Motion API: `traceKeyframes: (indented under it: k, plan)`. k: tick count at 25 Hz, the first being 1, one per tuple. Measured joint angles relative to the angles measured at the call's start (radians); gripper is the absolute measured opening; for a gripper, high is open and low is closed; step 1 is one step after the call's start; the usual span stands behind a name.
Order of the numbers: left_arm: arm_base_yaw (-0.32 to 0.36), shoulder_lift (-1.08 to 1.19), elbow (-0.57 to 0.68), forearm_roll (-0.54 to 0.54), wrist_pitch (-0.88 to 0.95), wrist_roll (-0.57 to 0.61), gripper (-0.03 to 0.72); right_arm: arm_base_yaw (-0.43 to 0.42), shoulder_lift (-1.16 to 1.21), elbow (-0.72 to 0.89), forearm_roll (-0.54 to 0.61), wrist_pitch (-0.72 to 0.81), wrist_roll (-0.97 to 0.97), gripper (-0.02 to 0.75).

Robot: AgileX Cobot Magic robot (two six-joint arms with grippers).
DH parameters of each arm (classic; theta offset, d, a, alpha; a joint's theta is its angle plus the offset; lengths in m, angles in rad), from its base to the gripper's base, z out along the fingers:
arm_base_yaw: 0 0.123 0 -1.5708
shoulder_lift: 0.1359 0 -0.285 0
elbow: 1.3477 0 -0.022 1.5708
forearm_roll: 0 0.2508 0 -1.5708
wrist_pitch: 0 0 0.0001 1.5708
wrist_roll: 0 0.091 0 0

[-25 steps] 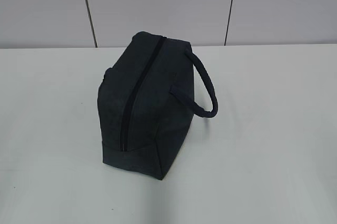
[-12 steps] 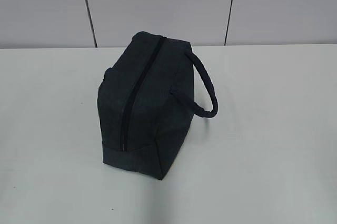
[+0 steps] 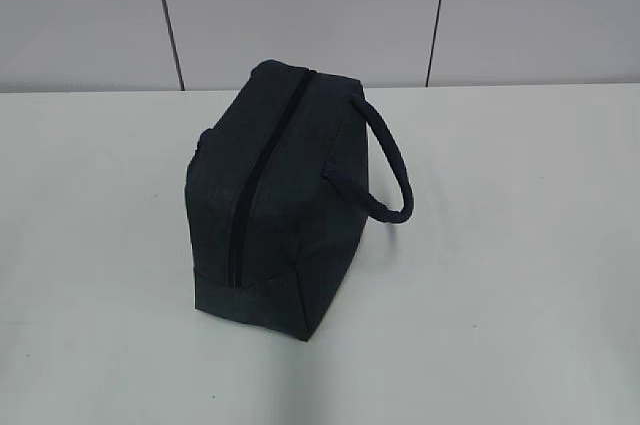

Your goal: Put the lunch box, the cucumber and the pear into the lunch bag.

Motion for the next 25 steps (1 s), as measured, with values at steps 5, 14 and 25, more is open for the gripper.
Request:
traceKeyframes:
  k: [5,14,25]
  plan:
    - [0.000,0.000,0.000,0.000,0.001,0.000,0.335,-0.109,0.000,0.000,0.000,-0.001,0.000,0.293]
    - [0.198,0.000,0.000,-0.002,0.002,0.000,0.274,-0.195,0.000,0.000,0.000,-0.002,0.000,0.293]
    - [0.247,0.000,0.000,-0.003,0.002,0.000,0.245,-0.195,0.000,0.000,0.000,-0.002,0.000,0.293]
